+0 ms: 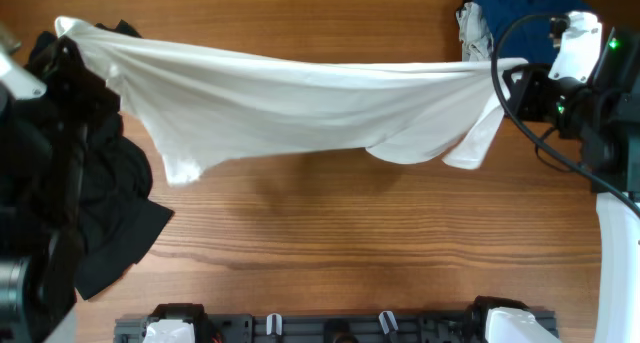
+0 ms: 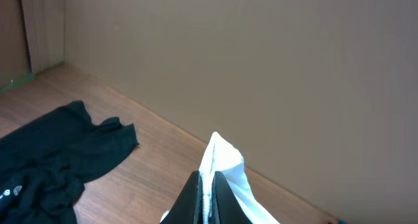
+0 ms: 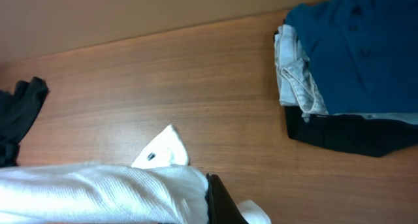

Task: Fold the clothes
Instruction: 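Stretch the T-shirt between both grippers, pulling apart left and right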

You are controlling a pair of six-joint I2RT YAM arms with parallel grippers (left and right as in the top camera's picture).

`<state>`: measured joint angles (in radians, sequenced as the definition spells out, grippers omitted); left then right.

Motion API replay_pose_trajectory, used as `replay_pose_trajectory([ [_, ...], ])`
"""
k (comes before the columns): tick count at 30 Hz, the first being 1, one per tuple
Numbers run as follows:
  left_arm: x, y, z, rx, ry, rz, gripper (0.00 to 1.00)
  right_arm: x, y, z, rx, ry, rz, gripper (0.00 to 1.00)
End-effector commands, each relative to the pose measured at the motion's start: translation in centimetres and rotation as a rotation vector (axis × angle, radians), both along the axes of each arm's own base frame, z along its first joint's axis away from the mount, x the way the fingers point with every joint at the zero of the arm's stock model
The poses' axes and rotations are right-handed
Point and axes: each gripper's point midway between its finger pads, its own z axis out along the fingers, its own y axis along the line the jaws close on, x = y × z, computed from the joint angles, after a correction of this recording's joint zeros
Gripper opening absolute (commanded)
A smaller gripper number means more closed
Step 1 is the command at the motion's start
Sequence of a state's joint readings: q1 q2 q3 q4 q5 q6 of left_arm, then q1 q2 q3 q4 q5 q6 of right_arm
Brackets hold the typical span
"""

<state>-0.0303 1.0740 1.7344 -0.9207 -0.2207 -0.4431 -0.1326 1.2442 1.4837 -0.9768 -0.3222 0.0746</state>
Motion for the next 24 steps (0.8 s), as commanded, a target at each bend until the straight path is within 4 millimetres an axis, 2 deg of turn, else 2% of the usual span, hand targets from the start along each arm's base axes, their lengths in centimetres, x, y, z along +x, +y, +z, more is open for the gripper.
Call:
replay_pose_trajectory([
  [1,-1.7,0.8,2.0,0.034,-0.066,0.033,0.04,-1.6,-1.0,3.5,-0.025,-0.090,-0.023,0.04],
  [8,-6.0,0.9,6.1,0.036,-0.244,0.035,0.04,-6.1,-2.0,10.3,-0.076,-0.243,-0.068,0.04],
  [10,-7.6,0.9,6.9,0.035,-0.284,0.036,0.04,-7.7,-1.7,12.3,-0.094,-0.295,-0.072,0.04],
  [14,-10.4,1.1,7.5,0.041,-0.325,0.042,0.04,-9.8,-1.2,14.6,-0.106,-0.356,-0.072,0.04],
  [16,-11.4,1.6,7.1,0.044,-0.315,0.072,0.04,-10.2,-1.1,15.0,-0.112,-0.370,-0.071,0.04],
  [19,-11.9,2.9,5.6,0.057,-0.253,0.147,0.04,-9.9,-1.2,14.6,-0.121,-0.354,-0.063,0.04],
  [20,-11.6,3.8,4.1,0.072,-0.185,0.205,0.04,-9.2,-1.3,14.1,-0.116,-0.332,-0.062,0.04],
  [24,-9.7,4.6,0.7,0.103,-0.023,0.249,0.04,-6.4,-1.7,12.2,-0.113,-0.262,-0.029,0.04],
])
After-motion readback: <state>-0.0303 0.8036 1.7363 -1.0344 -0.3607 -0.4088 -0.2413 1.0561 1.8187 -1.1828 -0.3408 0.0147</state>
